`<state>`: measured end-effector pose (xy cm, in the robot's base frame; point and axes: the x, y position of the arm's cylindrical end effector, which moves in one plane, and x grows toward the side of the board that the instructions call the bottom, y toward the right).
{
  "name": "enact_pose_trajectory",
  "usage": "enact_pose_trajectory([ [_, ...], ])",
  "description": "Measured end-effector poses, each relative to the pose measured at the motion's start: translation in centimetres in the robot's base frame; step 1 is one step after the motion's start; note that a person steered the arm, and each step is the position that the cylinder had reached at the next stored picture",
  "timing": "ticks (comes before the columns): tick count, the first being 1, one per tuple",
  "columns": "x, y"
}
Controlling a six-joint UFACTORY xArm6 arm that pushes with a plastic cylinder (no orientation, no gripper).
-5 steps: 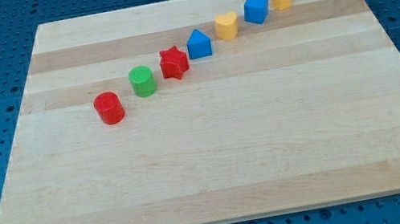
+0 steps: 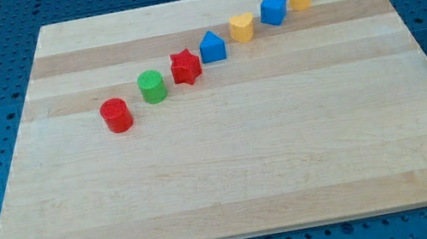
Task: Point arm on right side of green star
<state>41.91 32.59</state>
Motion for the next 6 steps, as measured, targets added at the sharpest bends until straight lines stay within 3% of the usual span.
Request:
enact_pose_trajectory([
  [3, -16.6, 0.8],
  [5, -22.5, -1.1],
  [6, -22.5, -5.5],
])
